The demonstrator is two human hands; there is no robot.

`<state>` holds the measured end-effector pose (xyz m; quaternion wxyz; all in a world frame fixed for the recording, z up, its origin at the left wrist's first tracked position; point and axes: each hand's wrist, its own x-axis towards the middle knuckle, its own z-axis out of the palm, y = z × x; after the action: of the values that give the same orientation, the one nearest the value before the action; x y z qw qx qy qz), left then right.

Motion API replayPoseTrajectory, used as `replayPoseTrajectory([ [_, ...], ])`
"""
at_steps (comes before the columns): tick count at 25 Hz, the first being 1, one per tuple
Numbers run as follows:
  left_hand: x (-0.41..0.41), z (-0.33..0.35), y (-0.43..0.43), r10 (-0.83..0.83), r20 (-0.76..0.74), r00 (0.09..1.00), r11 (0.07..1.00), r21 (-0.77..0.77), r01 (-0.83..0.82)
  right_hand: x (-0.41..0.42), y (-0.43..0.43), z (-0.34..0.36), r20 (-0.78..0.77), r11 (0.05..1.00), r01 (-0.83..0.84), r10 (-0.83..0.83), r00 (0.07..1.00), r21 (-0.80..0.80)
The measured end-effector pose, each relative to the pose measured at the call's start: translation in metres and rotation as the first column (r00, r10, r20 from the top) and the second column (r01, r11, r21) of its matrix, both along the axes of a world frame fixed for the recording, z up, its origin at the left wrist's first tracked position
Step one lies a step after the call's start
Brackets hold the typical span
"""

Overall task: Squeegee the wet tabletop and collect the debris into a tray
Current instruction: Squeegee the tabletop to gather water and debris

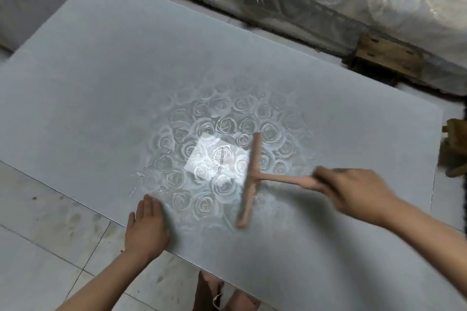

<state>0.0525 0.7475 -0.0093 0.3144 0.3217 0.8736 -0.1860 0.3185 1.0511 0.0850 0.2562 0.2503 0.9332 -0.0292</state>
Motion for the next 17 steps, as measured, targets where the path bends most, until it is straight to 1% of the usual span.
replayPoseTrajectory([
  [1, -0.004, 0.001, -0.005, 0.036, -0.026, 0.999, 0.999, 0.006, -0.036, 0.015, 0.015, 0.011, 0.047, 0.999, 0.038, -0.039, 0.998, 0.033],
  [2, -0.009, 0.002, -0.010, 0.085, -0.041, 0.996, 0.996, 0.016, -0.084, 0.021, 0.022, 0.014, 0.072, 0.998, 0.030, -0.033, 0.997, 0.049],
  [3, -0.013, 0.003, -0.015, 0.130, -0.042, 0.991, 0.991, 0.021, -0.130, 0.010, 0.017, 0.013, 0.102, 1.000, 0.022, -0.024, 0.994, 0.017],
  [5, -0.023, 0.002, -0.025, 0.186, -0.022, 0.982, 0.982, 0.028, -0.186, -0.045, -0.014, -0.008, 0.117, 0.994, -0.033, 0.046, 0.992, -0.108],
  [7, -0.030, 0.003, -0.031, 0.203, 0.002, 0.979, 0.978, 0.053, -0.203, -0.100, -0.051, -0.028, 0.060, 0.977, -0.117, 0.129, 0.990, -0.177],
  [9, -0.036, 0.004, -0.035, 0.205, 0.025, 0.979, 0.975, 0.088, -0.206, -0.121, -0.055, -0.024, -0.011, 0.971, -0.204, 0.204, 0.979, -0.125],
  [10, -0.039, 0.006, -0.037, 0.204, 0.031, 0.978, 0.973, 0.101, -0.206, -0.117, -0.043, -0.013, -0.030, 0.976, -0.206, 0.204, 0.978, -0.076],
  [11, -0.040, 0.008, -0.037, 0.198, 0.036, 0.980, 0.973, 0.112, -0.200, -0.105, -0.026, -0.001, -0.008, 0.985, -0.165, 0.165, 0.986, -0.052],
  [13, -0.040, 0.009, -0.037, 0.193, 0.057, 0.980, 0.971, 0.132, -0.199, -0.075, 0.001, 0.020, 0.094, 0.996, -0.087, 0.085, 0.992, 0.017],
  [14, -0.042, 0.010, -0.037, 0.187, 0.063, 0.980, 0.971, 0.138, -0.194, -0.069, 0.005, 0.024, 0.131, 0.996, -0.073, 0.066, 0.989, 0.054],
  [15, -0.043, 0.010, -0.036, 0.174, 0.063, 0.983, 0.974, 0.136, -0.182, -0.073, 0.002, 0.021, 0.139, 0.995, -0.069, 0.059, 0.988, 0.067],
  [16, -0.045, 0.009, -0.034, 0.166, 0.069, 0.984, 0.974, 0.144, -0.175, -0.087, -0.008, 0.014, 0.110, 0.997, -0.072, 0.067, 0.992, 0.038],
  [17, -0.046, 0.009, -0.031, 0.166, 0.085, 0.982, 0.972, 0.154, -0.178, -0.106, -0.023, 0.004, 0.090, 0.997, -0.070, 0.072, 0.993, -0.024],
])
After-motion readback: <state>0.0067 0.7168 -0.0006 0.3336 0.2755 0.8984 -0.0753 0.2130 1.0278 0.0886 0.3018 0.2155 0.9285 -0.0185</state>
